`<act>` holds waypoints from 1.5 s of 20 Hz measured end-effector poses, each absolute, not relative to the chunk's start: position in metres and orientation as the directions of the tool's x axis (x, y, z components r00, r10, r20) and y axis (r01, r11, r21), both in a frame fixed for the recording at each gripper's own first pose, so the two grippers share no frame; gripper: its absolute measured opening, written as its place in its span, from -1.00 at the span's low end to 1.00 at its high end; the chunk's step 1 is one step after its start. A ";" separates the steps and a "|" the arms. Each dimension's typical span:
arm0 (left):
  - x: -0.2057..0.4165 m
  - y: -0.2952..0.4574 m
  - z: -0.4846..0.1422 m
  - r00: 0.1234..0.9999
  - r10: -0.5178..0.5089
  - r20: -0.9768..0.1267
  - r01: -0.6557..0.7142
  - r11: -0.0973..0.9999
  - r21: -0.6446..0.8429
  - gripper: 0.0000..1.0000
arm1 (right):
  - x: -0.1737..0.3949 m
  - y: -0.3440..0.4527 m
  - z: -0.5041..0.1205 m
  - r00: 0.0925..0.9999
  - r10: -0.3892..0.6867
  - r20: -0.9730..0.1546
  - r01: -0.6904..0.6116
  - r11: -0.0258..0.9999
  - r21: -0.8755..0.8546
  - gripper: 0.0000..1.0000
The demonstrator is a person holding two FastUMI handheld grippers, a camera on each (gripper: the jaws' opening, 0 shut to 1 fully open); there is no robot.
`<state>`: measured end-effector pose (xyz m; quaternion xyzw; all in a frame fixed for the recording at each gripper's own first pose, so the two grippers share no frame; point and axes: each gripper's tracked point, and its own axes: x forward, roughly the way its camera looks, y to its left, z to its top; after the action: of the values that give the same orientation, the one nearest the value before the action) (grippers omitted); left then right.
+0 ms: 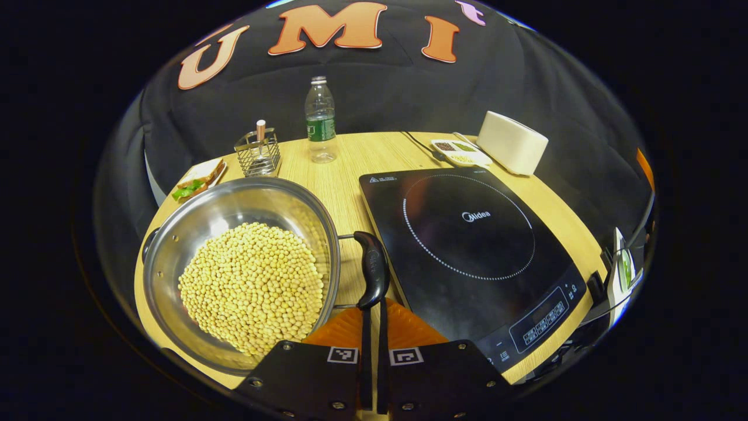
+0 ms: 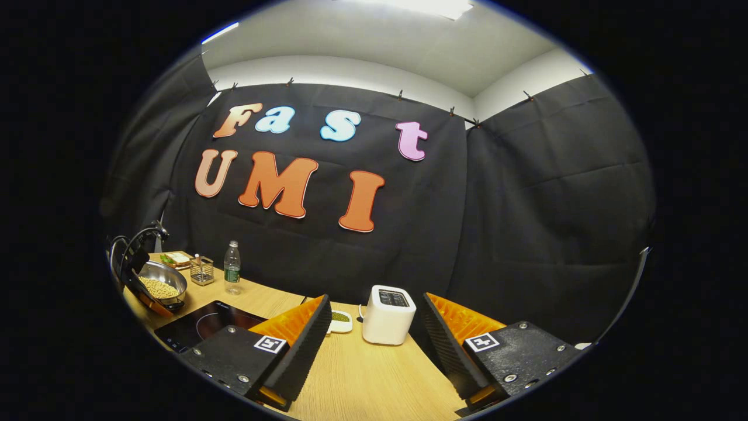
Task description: First push the handle of the pot to place it horizontally, then grasp the pot with both hands and set it on the induction cooktop.
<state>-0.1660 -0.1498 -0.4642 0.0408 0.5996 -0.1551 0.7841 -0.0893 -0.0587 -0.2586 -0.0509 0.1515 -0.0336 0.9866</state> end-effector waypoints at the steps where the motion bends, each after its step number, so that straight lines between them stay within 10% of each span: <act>1: -0.163 -0.150 -0.466 0.240 -0.193 -0.951 0.287 0.950 -0.120 -0.91 | -0.088 -0.058 -0.261 0.950 -0.083 -0.302 0.053 0.993 -0.106 0.92; 18: -0.142 -0.163 -0.465 0.298 -0.250 -0.921 0.248 0.952 -0.179 -0.91 | -0.063 0.027 -0.296 0.914 0.060 -0.400 -0.053 0.998 0.029 0.92; 30: -0.098 -0.047 -0.375 0.474 -0.155 -0.867 0.124 0.986 -0.109 -0.91 | -0.039 0.196 -0.317 0.762 0.392 -0.516 -0.261 0.914 0.310 0.92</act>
<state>-0.0976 -0.0468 -0.3749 -0.0156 0.5063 -0.0812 0.8584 -0.0395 0.1958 -0.3175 0.1102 0.2973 0.1750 0.9321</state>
